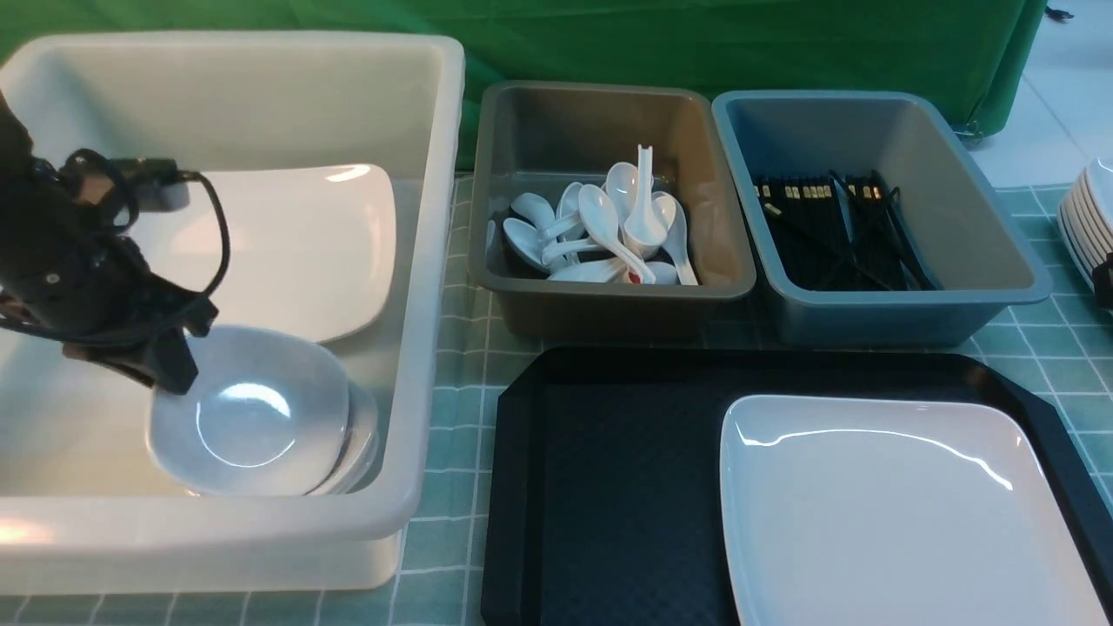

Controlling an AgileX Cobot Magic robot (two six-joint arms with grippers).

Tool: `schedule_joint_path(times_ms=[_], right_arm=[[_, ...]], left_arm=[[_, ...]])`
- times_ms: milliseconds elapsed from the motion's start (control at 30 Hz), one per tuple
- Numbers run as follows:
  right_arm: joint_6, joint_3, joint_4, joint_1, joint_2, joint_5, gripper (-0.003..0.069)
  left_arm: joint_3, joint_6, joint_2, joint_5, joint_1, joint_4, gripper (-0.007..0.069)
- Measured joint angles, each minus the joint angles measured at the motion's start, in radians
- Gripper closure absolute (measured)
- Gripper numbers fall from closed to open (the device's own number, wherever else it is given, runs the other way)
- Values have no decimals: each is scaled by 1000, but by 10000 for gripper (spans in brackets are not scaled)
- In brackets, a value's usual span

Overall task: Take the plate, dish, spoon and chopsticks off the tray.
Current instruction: Use the left arm to put the small plate into the large storage box on the left, then use the left arm to move the plate from right to left

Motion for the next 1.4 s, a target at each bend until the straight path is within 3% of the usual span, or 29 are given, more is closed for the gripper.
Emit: schedule_joint_path(times_ms=[67,233,333,400,567,667,733,800,833,900,1000,1167,1300,1400], right_arm=[[0,0,0,0,0,0,466],[1,0,0,0,0,0,463],[1,0,0,0,0,0,459],[1,0,2,0,1,0,459],[-83,0,69,83,48,30,454],[-93,2,65,192,108,57,444],[-79,12,29,285,149,70,421],[25,33,-91,424,229,86,362],[38,33,-102,424,229,88,356],[215,49,-266,496,277,111,316],[331,51,-400,510,277,119,346],[385,43,-455,400,198,123,458],[380,38,-464,252,130,171,473],[341,38,-465,145,100,236,473]], left_arm=[[0,-19,-2,-13,0,6,467],[-71,-103,-51,-2,0,4,186],[-145,-123,-91,53,-9,-46,146],[-185,-126,-131,86,-59,-78,188],[-210,-178,-236,144,-326,-31,541],[-208,-248,-261,167,-427,20,597],[-195,-297,-279,167,-464,33,612],[-143,-335,-304,128,-499,-4,620],[-131,-335,-308,122,-502,-9,621],[-58,-347,-320,40,-547,-61,623],[22,-363,-305,-83,-636,-100,624],[30,-466,-200,-153,-830,-60,622],[-31,-518,-83,-185,-926,-41,585],[-98,-540,13,-190,-965,-46,505]])
